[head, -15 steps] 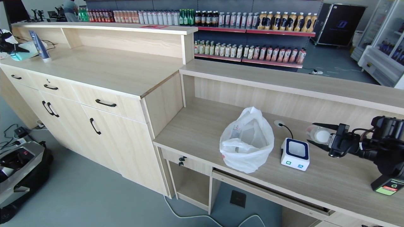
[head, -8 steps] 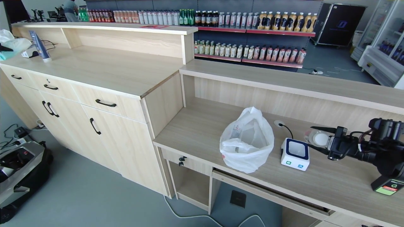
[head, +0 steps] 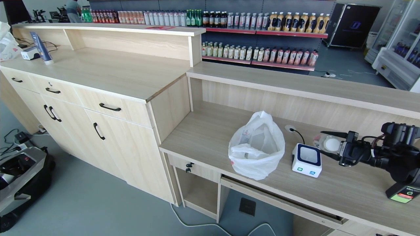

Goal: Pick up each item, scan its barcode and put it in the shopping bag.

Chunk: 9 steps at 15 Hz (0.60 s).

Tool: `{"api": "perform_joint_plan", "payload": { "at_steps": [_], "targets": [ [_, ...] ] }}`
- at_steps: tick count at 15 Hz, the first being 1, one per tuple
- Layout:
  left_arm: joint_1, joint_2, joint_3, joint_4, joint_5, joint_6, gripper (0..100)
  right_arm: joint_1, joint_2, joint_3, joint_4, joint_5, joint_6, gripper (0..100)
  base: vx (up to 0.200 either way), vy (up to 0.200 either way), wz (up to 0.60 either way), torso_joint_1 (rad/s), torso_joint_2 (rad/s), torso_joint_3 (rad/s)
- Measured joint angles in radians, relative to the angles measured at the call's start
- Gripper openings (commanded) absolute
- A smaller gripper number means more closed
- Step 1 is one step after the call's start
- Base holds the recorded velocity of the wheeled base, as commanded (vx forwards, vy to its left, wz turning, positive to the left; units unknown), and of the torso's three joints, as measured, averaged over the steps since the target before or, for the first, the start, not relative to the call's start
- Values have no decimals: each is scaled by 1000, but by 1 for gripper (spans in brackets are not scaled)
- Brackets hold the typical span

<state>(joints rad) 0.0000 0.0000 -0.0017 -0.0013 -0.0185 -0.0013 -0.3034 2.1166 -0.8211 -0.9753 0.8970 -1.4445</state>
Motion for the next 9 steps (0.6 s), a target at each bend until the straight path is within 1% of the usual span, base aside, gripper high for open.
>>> {"api": "perform_joint_plan", "payload": {
  "at_steps": [9],
  "targets": [
    [0, 0, 0, 0, 0, 0, 100, 23, 26, -6, -5, 4, 0, 0, 0, 0, 0, 0, 0, 0]
  ]
}}
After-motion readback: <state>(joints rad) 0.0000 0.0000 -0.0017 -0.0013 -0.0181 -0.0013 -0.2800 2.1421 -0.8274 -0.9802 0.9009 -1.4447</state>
